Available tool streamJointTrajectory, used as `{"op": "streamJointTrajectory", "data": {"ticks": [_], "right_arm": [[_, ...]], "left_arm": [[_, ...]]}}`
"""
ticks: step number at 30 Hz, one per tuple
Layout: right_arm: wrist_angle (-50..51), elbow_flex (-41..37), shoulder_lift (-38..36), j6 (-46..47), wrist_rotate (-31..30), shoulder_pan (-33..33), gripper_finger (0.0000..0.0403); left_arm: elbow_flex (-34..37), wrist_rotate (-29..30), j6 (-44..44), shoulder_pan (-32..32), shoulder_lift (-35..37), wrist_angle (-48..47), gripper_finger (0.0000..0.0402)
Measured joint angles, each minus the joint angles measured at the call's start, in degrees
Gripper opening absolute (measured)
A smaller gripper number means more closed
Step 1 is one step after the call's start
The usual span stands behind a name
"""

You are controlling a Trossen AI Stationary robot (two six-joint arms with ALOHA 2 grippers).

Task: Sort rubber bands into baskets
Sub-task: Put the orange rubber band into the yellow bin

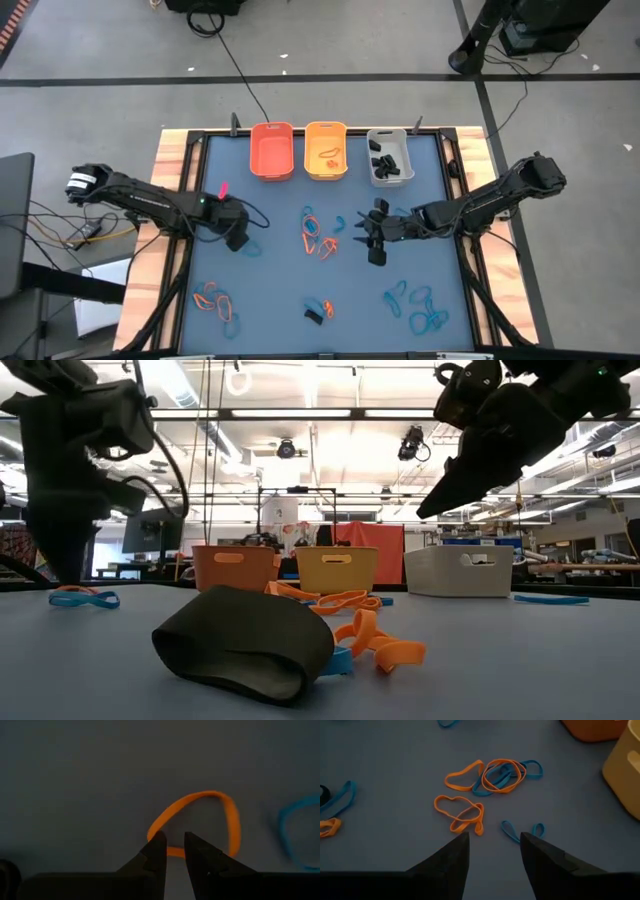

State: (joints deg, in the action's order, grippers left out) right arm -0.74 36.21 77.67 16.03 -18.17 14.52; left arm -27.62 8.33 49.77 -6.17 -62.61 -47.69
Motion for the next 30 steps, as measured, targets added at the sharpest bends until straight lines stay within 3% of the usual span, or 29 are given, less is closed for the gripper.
{"op": "streamJointTrajectory", "data": {"ticks": [5, 11, 19, 23, 30], "right_arm": [[0.0, 0.0, 0.0, 0.1, 0.0, 0.0, 0.0185], [-1.3, 0.0, 0.0, -0.2, -0.2, 0.0, 0.0185], [-1.5, 0.0, 0.0, -0.7, -0.4, -0.1, 0.0185], [-2.4, 0.0, 0.0, -0.6, -0.4, -0.1, 0.0185], [-5.2, 0.0, 0.0, -0.6, 0.0, 0.0, 0.0185]], "left_arm": [[2.5, 1.5, 3.0, 0.0, 0.0, 0.4, 0.0063], [2.9, 2.8, 4.3, 0.0, 0.1, 1.1, 0.0007], [0.3, 4.8, 4.2, 0.0, 0.0, 3.6, 0.0003], [-2.0, 6.3, 0.0, 0.0, 0.0, 11.0, 0.0002], [-3.4, 7.0, -11.3, 0.0, 0.0, 33.2, 0.0001]]}}
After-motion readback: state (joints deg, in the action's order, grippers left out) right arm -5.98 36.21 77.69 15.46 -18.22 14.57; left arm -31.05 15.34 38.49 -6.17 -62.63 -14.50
